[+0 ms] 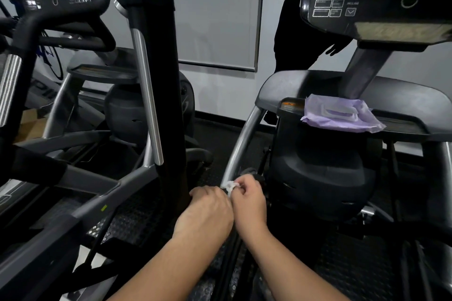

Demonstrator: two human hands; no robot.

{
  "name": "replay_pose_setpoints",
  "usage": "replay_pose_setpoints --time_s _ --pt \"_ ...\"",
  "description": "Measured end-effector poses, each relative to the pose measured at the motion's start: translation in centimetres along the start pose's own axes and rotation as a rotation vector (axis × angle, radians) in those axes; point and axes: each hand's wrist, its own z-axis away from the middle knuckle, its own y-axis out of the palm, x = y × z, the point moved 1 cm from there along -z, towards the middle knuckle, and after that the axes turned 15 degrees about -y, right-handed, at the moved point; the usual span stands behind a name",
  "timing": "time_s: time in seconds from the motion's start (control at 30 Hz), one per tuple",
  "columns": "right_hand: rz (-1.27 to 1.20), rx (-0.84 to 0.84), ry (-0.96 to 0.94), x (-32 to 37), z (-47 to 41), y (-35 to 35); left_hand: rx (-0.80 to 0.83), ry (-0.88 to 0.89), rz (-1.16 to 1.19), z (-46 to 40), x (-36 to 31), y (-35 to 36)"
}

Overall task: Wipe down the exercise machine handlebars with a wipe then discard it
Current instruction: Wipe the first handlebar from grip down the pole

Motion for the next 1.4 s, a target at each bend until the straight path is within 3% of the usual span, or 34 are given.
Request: replay_pose_setpoints --time_s 0.17,0.3,0.43,0.57,0.73,0.87,1.0,1.13,1.27,1.4 --pt "0.178 0.096 0.013 -0.6 -2.8 -1.2 -0.003 -0.006 -0.014 0.2 0.1 -0.2" --pt "0.316 0.265 -0.192 0.2 -2.1 -0.9 0.024 -0.006 -0.046 0.2 0.0 -0.2" --pt "0.333 0.225 -0.092 -0.6 -3.6 -2.2 0.039 -0.021 -0.069 0.3 0.1 -0.2" --pt "0.431 0.356 -0.272 0.2 -3.1 -1.3 0.032 -0.015 -0.052 0.2 0.0 -0.2" --pt "0.367 0.268 -0.156 -0.8 -3.3 -2.5 0.044 -0.025 -0.073 0.3 0.1 -0.4" --pt "0.368 0.296 -0.282 0.0 -1.0 -1.5 0.035 -0.013 -0.067 0.1 -0.1 -0.5" --pt "0.263 0.17 -0.077 -0.6 -1.6 -1.6 0.035 -0.005 -0.06 0.1 0.0 -0.5" --pt "0.245 0.212 -0.167 0.0 -0.3 -0.8 0.05 0.009 -0.059 0.2 0.1 -1.0" --pt "0.204 0.176 -0.084 -0.2 -0.5 -1.4 0.023 0.014 -0.117 0.5 0.3 -1.3" --pt "0.312 0.264 -0.272 1.4 0.8 -1.4 0.017 0.053 -0.135 0.7 0.5 -2.0"
